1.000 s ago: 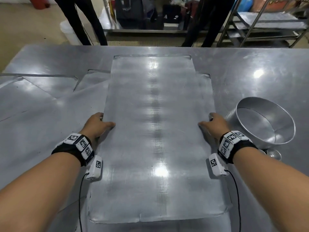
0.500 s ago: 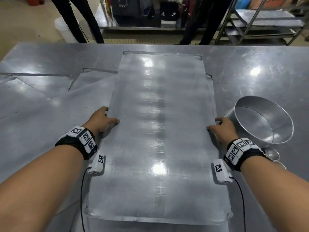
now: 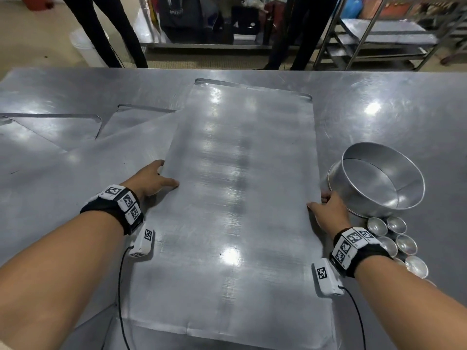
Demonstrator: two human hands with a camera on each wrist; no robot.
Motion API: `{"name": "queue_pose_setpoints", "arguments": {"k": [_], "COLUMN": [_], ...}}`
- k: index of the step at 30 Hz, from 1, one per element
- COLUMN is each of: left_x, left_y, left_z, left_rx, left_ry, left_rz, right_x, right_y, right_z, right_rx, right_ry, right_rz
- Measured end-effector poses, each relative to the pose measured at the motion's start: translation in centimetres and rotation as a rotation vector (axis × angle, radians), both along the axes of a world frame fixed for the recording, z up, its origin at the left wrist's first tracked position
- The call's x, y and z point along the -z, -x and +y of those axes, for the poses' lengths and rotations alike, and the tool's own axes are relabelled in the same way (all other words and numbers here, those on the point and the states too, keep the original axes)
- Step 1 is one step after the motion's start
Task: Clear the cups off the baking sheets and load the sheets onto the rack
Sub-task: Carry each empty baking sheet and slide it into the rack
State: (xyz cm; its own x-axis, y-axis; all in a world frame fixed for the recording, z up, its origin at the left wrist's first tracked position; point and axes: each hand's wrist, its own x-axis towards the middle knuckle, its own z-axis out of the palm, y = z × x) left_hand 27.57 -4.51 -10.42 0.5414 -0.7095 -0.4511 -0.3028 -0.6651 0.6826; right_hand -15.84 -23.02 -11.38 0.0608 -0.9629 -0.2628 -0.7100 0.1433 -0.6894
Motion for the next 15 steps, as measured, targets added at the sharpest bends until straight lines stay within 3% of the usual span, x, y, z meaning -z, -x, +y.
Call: {"name": "queue_pose_setpoints", "arguments": {"k": [4, 12, 15], "left_x": [-0.6, -1.2, -1.6], "left_y": [0.6, 3.5, 5.2], "left_z": [0.4, 6.2, 9.4], "left_rx": [0.078, -0.039, -0.031], "left_ry": [-0.043, -0.091, -0.156], "left_rz": [-0.041, -0.153, -0.223], "right_x": [-0.5, -2.0, -1.6], "right_y": [0.2, 2.4, 4.1], "right_z": [0.4, 4.0, 6.0], "right_rx": [-0.019, -0.146, -0.176], "right_ry": [0.007, 0.000, -0.087], "right_rz": [0.013, 0.048, 0.075]}}
